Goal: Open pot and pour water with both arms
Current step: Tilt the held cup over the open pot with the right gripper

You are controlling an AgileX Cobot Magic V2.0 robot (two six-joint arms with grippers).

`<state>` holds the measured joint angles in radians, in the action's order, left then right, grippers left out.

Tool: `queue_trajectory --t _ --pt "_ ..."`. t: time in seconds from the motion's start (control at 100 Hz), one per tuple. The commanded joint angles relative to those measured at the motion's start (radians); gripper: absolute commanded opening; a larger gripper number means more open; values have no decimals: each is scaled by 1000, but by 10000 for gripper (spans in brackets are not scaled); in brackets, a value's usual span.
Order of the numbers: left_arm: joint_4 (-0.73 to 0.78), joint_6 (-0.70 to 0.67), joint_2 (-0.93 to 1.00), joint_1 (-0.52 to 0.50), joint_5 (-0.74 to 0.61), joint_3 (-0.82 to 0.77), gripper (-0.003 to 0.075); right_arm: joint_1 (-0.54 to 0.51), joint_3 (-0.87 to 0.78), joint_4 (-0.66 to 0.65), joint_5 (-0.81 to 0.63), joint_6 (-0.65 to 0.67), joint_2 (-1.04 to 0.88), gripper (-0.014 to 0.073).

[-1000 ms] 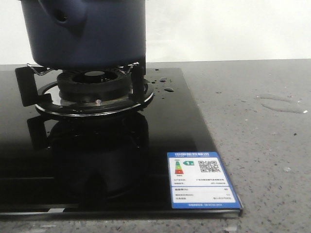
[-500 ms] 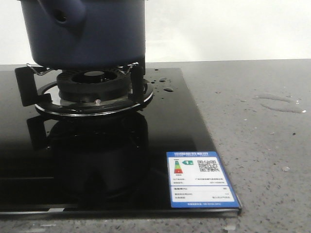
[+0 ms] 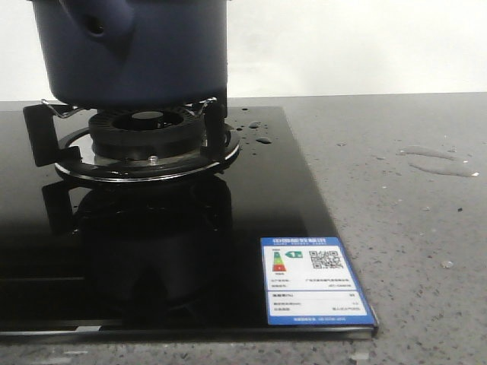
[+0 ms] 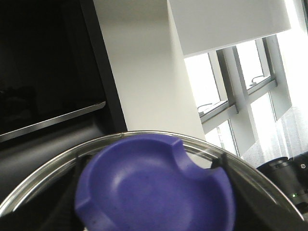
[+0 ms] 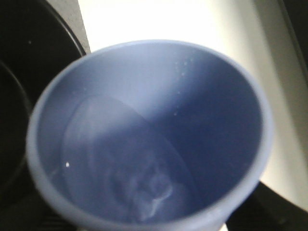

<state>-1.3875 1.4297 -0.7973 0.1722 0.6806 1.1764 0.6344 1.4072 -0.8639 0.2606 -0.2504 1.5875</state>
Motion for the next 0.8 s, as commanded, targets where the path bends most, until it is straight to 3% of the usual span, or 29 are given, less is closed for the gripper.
queue_trajectory --t 0.0,0.3,0.62,0.79 --pt "-78 -8 5 5 -46 29 261 4 42 -121 -88 -2 -36 185" --pt "-74 -8 5 5 -46 22 261 4 42 -452 -111 -2 -35 185" --pt "-74 -8 5 5 -46 22 261 4 42 -662 -111 -2 -35 185" --pt "-74 -8 5 5 -46 22 261 4 44 -961 -117 -2 -35 185"
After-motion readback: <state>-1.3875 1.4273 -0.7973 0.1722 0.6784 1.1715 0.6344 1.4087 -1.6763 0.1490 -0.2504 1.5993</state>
